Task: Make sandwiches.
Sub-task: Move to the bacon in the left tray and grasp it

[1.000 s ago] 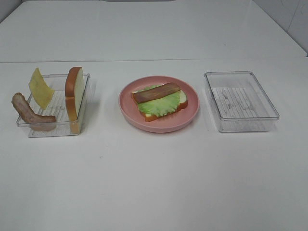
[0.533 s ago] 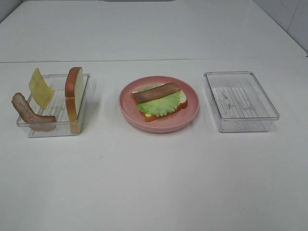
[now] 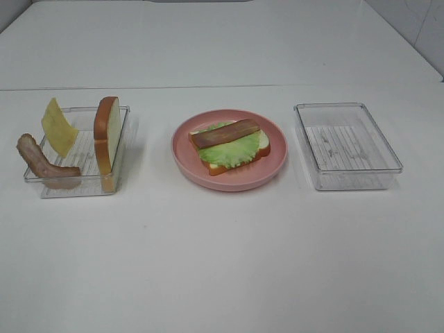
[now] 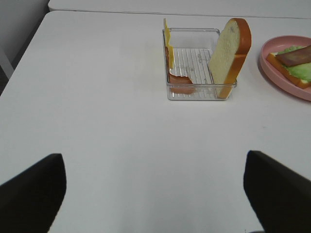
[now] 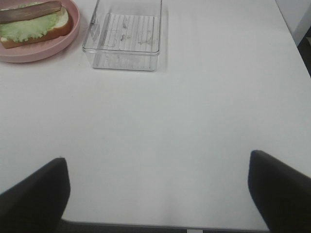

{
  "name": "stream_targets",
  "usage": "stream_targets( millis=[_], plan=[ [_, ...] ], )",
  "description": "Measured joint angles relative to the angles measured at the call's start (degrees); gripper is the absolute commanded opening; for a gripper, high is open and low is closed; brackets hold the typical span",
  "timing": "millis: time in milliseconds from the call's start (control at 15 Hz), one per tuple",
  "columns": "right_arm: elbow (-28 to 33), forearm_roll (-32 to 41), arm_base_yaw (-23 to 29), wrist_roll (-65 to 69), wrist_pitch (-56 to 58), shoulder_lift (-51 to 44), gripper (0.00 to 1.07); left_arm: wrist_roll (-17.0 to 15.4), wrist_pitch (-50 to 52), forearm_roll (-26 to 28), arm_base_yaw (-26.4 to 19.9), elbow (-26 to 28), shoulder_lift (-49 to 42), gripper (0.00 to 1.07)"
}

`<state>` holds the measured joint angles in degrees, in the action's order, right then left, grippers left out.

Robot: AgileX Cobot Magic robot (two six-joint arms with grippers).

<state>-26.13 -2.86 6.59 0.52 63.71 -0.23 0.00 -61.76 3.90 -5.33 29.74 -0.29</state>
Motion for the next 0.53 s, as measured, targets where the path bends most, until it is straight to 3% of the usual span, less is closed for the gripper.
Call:
stream_targets(
  millis=[533],
  plan=[
    [0.0,0.0,0.0,0.0,0.0,0.0,0.97,0.0,0.0,0.0,0.0,0.0,0.6,0.91]
  ],
)
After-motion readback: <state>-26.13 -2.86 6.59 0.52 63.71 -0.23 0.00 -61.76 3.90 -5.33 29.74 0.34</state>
